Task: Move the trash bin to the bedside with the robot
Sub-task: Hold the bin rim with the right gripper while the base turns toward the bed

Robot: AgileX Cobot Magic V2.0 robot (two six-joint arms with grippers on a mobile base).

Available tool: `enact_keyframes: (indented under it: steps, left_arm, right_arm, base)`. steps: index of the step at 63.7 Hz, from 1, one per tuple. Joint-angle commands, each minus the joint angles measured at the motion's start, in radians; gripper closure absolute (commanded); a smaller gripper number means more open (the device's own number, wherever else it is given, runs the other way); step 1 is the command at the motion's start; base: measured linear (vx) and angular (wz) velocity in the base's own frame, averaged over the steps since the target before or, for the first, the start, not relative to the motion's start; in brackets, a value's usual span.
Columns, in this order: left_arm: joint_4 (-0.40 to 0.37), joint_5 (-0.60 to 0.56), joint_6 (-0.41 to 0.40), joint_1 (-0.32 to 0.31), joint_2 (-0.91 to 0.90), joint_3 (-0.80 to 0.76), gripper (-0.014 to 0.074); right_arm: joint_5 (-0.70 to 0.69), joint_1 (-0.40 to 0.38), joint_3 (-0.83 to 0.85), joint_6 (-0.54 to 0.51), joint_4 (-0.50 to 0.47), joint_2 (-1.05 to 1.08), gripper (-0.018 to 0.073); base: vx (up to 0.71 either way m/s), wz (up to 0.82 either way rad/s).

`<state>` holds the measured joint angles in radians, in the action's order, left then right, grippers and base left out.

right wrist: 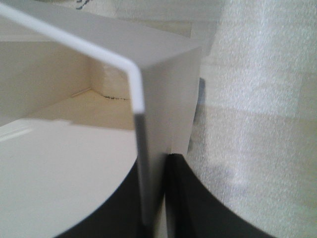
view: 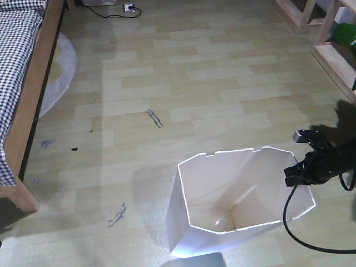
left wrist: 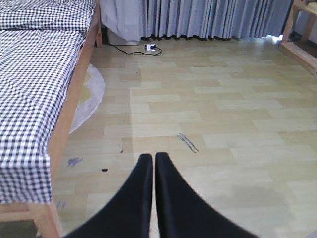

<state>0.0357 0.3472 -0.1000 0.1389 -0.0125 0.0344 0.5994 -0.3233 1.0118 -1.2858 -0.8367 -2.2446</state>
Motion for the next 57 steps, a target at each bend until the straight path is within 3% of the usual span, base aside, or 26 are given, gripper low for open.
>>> enact_keyframes:
  steps: [1, 57]
  left_arm:
    - [-0.002, -0.066, -0.004, -0.003, -0.014, 0.003, 0.0603]
    - [-0.002, -0.066, -0.004, -0.003, -0.014, 0.003, 0.0603]
  right_arm:
    - [0.153, -0.002, 0.015, 0.012, -0.081, 0.071, 0.0564]
    - [0.152, -0.002, 0.015, 0.012, -0.081, 0.071, 0.0564]
  base:
    - [0.36, 0.04]
    - [0.35, 0.03]
